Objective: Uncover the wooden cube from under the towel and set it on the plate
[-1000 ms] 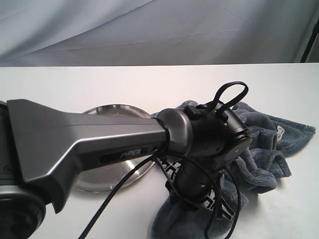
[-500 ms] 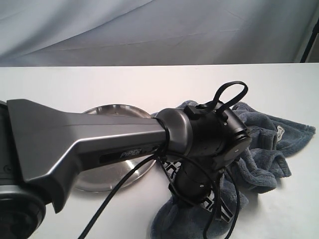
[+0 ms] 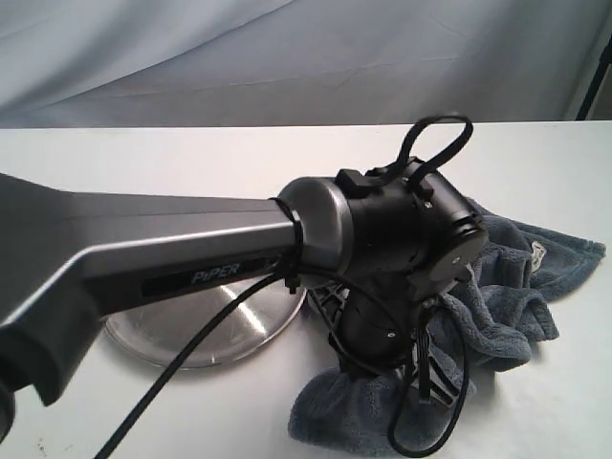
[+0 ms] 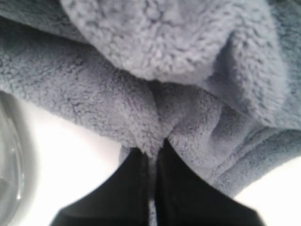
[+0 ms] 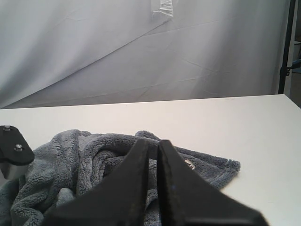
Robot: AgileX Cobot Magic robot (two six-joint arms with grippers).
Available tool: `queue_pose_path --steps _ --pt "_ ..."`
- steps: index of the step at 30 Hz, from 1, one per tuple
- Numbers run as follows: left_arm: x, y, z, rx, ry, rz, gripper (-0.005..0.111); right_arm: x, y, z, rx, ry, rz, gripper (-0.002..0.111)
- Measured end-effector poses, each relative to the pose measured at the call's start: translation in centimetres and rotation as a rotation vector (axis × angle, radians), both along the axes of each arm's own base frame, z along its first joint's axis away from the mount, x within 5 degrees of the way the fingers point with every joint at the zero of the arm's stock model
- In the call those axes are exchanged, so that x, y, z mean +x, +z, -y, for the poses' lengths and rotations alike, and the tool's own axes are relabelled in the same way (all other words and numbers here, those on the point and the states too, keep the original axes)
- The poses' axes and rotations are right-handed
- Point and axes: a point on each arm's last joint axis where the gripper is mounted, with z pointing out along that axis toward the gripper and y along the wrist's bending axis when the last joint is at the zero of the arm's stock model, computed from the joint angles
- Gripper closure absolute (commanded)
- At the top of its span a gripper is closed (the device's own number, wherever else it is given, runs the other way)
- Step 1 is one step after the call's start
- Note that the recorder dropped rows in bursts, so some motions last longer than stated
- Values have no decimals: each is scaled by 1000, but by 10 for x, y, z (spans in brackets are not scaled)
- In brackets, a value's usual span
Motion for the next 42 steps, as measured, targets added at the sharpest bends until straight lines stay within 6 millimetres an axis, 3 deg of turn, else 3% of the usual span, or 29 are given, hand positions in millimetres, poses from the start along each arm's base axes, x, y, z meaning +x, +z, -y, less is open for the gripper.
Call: queue_pose_path --steps 10,14,20,25,30,36,42 --pt "0 64 -8 -114 -10 117 107 0 0 0 0 0 0 101" --pt "0 102 -8 -279 -23 216 107 0 0 0 0 0 0 101" --pt "1 139 -11 -424 -31 340 107 0 0 0 0 0 0 101" --pt "9 151 -17 -390 -77 471 107 0 0 0 0 0 0 101" --pt "19 162 -9 -475 -155 628 107 0 0 0 0 0 0 101" --pt "22 168 -3 -534 -214 693 107 0 0 0 0 0 0 101" --pt "24 179 8 -610 -398 824 107 0 0 0 0 0 0 101"
